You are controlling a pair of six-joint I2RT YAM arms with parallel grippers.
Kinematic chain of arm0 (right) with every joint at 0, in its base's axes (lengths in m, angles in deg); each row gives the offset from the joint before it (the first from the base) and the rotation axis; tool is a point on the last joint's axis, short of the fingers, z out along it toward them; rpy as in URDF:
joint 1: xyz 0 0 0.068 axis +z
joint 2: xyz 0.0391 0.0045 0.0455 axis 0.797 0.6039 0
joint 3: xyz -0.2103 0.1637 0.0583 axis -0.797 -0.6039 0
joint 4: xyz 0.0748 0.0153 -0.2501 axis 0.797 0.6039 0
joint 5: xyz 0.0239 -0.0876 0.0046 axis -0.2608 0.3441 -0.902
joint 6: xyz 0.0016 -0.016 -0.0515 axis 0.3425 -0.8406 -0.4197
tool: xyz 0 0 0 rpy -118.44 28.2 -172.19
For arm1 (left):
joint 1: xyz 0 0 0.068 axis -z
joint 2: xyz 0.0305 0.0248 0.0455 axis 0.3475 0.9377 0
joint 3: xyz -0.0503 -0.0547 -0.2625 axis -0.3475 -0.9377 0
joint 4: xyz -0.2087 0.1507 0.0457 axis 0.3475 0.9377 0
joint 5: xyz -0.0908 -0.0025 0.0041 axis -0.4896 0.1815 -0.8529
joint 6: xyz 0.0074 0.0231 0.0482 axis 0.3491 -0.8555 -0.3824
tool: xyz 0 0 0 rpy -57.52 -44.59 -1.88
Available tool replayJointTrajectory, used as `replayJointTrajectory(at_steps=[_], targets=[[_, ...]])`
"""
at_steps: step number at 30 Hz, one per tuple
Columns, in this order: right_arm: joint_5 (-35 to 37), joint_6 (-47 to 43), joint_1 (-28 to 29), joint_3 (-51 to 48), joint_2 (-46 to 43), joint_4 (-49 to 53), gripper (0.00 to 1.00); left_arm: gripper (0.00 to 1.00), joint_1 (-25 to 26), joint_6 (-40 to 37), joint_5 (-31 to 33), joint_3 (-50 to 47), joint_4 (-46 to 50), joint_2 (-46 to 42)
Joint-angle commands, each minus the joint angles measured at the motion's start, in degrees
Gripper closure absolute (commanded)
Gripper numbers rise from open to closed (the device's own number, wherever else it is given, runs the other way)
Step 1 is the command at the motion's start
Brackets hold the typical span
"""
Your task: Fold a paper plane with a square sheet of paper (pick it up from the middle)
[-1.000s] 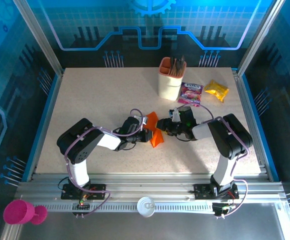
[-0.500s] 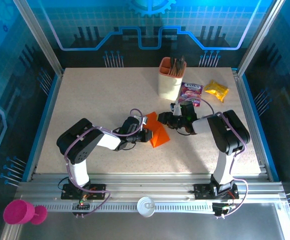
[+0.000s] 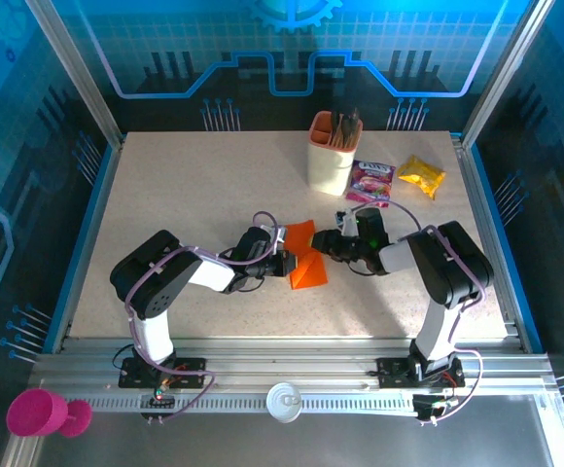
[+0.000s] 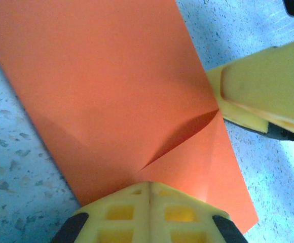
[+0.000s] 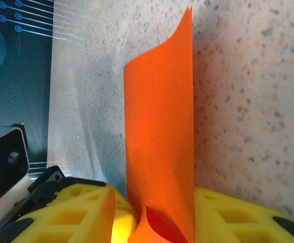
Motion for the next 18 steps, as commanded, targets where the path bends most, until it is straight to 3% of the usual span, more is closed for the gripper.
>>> replayJointTrajectory(at_steps=[1,10,15,18], targets=[[-1.67,0.64,-0.06,-2.16,-2.12,0.27,0.62,1.00,-1.31,-1.16,1.12,-1.28,6.57,0.44],[-3.21,3.32,0.42,-5.31,-2.47,-4.94,0.79,1.00,-1.32,-1.27,1.09,-1.53,6.49,0.53],[-3.85,5.63,0.79,-6.79,-1.24,-9.45,0.80,1.00,-1.39,-1.16,1.03,-1.77,6.33,0.53],[-4.12,6.26,0.87,-7.55,-0.85,-10.75,0.73,1.00,-1.43,-1.17,1.03,-1.76,6.32,0.39]])
